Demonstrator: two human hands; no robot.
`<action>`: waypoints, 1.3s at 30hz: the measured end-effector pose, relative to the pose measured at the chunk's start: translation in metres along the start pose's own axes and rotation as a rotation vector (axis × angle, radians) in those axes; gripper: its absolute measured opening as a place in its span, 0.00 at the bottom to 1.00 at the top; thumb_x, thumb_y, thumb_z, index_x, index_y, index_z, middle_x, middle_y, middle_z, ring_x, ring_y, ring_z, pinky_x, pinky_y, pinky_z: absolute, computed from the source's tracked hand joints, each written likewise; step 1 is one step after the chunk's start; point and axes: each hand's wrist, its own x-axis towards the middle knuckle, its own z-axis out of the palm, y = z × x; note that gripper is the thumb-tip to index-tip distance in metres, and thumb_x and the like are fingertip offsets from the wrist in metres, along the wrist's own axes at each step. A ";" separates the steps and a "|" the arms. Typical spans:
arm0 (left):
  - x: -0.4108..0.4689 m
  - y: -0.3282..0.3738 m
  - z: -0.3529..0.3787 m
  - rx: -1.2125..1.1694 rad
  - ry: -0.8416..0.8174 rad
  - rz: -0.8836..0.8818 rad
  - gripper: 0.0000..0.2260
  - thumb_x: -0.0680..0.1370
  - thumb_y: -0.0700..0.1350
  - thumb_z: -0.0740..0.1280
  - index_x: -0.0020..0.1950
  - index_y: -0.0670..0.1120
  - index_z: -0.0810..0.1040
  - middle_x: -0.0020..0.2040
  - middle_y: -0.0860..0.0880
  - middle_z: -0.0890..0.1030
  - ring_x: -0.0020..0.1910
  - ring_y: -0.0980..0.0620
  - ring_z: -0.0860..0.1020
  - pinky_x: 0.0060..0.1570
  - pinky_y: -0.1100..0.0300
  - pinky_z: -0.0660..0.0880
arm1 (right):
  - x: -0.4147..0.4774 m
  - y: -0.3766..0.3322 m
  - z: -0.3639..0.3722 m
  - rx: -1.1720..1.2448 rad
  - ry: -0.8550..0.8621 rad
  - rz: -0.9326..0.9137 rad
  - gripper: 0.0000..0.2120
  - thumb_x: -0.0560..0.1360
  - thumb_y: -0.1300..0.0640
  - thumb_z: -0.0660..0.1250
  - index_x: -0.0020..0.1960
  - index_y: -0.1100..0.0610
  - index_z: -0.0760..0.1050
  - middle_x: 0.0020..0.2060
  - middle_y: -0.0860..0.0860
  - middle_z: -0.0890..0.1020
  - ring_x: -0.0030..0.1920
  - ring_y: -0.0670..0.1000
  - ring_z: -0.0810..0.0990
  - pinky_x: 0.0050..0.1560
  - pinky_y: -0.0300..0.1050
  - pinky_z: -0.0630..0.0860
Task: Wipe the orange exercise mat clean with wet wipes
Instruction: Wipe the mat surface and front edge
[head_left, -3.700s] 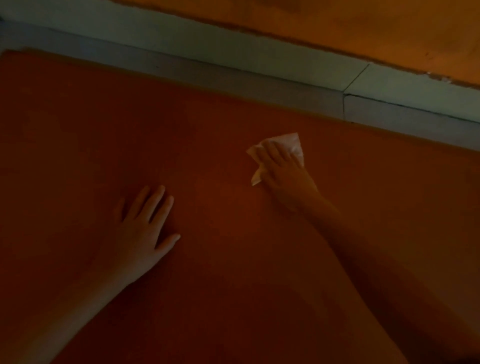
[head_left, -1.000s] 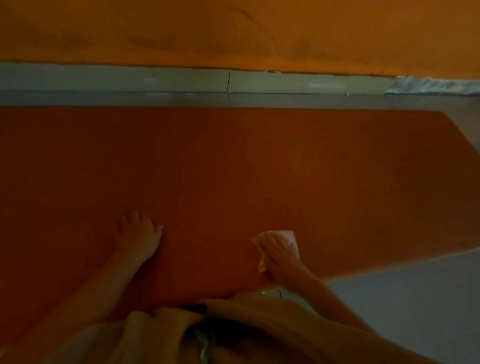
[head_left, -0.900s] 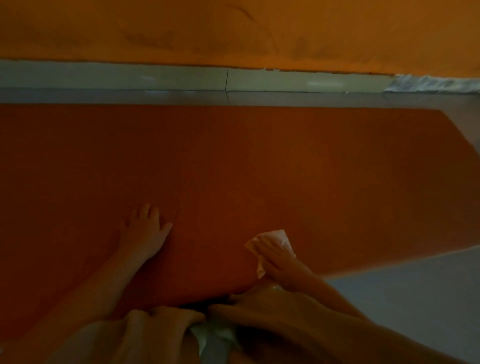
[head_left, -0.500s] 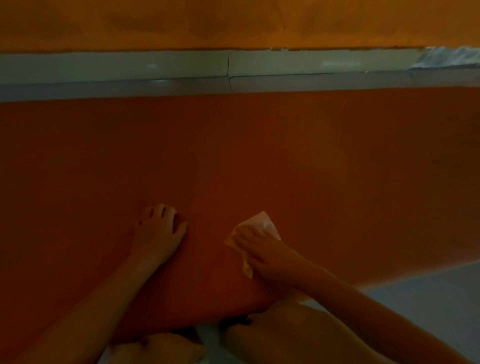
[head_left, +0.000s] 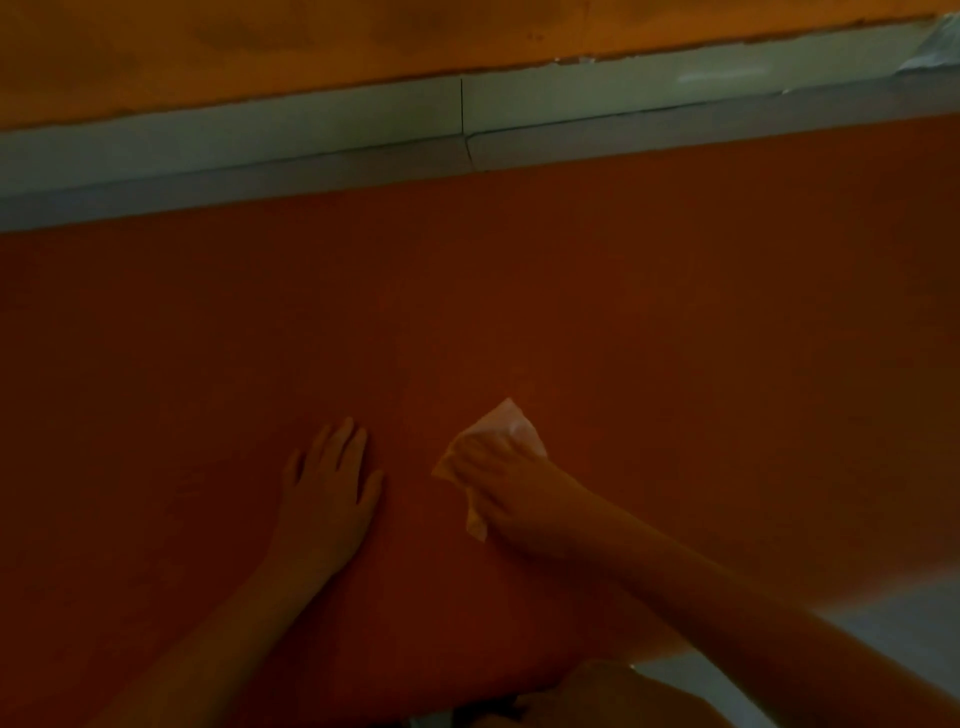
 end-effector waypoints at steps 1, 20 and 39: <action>0.000 0.000 0.000 -0.007 0.005 0.002 0.26 0.83 0.55 0.51 0.79 0.50 0.51 0.80 0.51 0.47 0.78 0.52 0.44 0.75 0.49 0.45 | -0.003 0.003 0.001 0.028 0.007 -0.031 0.24 0.84 0.51 0.47 0.79 0.52 0.50 0.78 0.48 0.47 0.77 0.48 0.38 0.72 0.52 0.29; 0.004 0.003 0.001 -0.026 -0.037 -0.030 0.40 0.69 0.66 0.29 0.79 0.54 0.44 0.77 0.58 0.38 0.72 0.61 0.33 0.74 0.52 0.38 | 0.075 0.084 -0.029 -0.164 0.149 0.089 0.26 0.82 0.46 0.43 0.79 0.49 0.46 0.78 0.52 0.44 0.77 0.56 0.40 0.75 0.59 0.41; 0.050 0.004 -0.014 -0.059 -0.027 -0.105 0.32 0.79 0.65 0.47 0.79 0.52 0.47 0.79 0.52 0.42 0.75 0.56 0.37 0.74 0.49 0.42 | 0.136 0.073 -0.037 -0.255 0.142 0.016 0.29 0.82 0.49 0.48 0.78 0.51 0.40 0.75 0.49 0.36 0.75 0.56 0.32 0.74 0.63 0.39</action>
